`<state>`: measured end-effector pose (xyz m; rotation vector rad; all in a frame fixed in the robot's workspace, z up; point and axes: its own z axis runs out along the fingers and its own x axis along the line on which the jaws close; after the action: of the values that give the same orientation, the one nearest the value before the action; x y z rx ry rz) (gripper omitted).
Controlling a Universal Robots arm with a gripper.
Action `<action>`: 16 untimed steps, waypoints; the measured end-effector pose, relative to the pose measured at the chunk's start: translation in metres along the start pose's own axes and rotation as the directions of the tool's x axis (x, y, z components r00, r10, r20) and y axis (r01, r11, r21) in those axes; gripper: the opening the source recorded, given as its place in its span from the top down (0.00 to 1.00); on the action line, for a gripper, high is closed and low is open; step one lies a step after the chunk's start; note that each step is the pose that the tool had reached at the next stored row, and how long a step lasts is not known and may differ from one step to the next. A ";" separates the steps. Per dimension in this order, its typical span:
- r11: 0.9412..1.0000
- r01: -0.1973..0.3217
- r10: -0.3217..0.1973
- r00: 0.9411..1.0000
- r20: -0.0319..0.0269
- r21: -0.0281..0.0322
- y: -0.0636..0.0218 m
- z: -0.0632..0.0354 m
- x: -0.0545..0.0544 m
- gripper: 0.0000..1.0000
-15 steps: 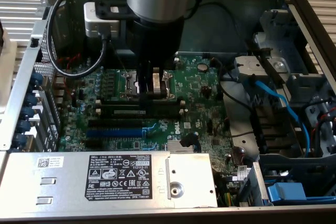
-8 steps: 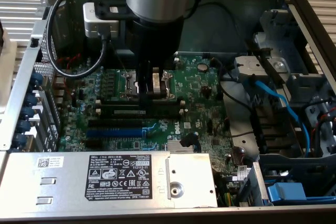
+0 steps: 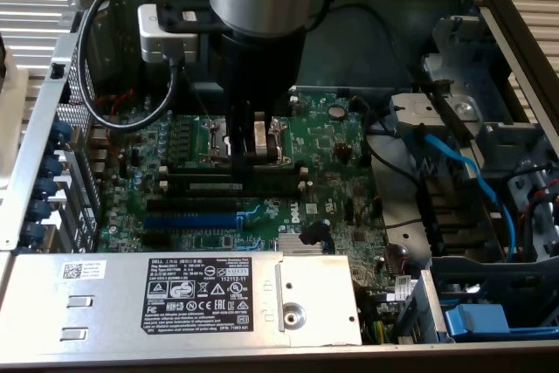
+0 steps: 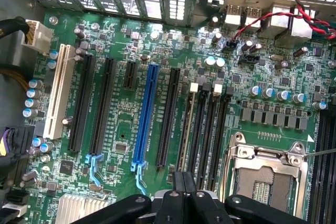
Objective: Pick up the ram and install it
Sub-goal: 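Press down the ram until it locks into place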
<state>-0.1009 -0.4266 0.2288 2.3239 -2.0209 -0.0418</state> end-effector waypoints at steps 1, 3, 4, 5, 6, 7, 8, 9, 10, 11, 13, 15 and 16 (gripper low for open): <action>1.000 0.001 -0.001 1.000 0.000 0.000 0.0000 0.0000 0.000 0.90; 1.000 0.003 -0.003 1.000 0.000 0.000 0.0000 -0.0001 0.000 0.90; 1.000 0.004 -0.004 1.000 0.000 0.000 0.0001 -0.0001 0.000 0.90; 1.000 0.004 -0.004 1.000 0.000 0.000 0.0002 -0.0001 -0.001 0.90; 1.000 0.005 -0.005 1.000 0.000 0.000 0.0004 -0.0001 -0.001 0.90; 1.000 0.006 -0.006 1.000 0.000 0.000 0.0007 -0.0001 -0.001 0.90; 1.000 0.007 -0.007 1.000 0.000 0.000 0.0007 -0.0001 -0.001 0.90; 1.000 0.008 -0.008 1.000 -0.001 0.000 0.0008 -0.0001 -0.001 0.90; 1.000 0.008 -0.008 1.000 -0.001 0.000 0.0009 -0.0001 -0.001 0.90; 1.000 0.009 -0.009 1.000 -0.001 0.000 0.0009 -0.0001 -0.001 0.90; 1.000 0.009 -0.009 1.000 -0.001 0.000 0.0012 -0.0001 -0.001 0.90; 1.000 0.010 -0.010 1.000 -0.001 0.000 0.0016 -0.0001 -0.001 0.90; 1.000 0.010 -0.010 1.000 -0.001 0.000 0.0017 0.0000 -0.001 0.90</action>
<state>-0.1028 -0.4258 0.2289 2.3344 -2.0087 -0.0412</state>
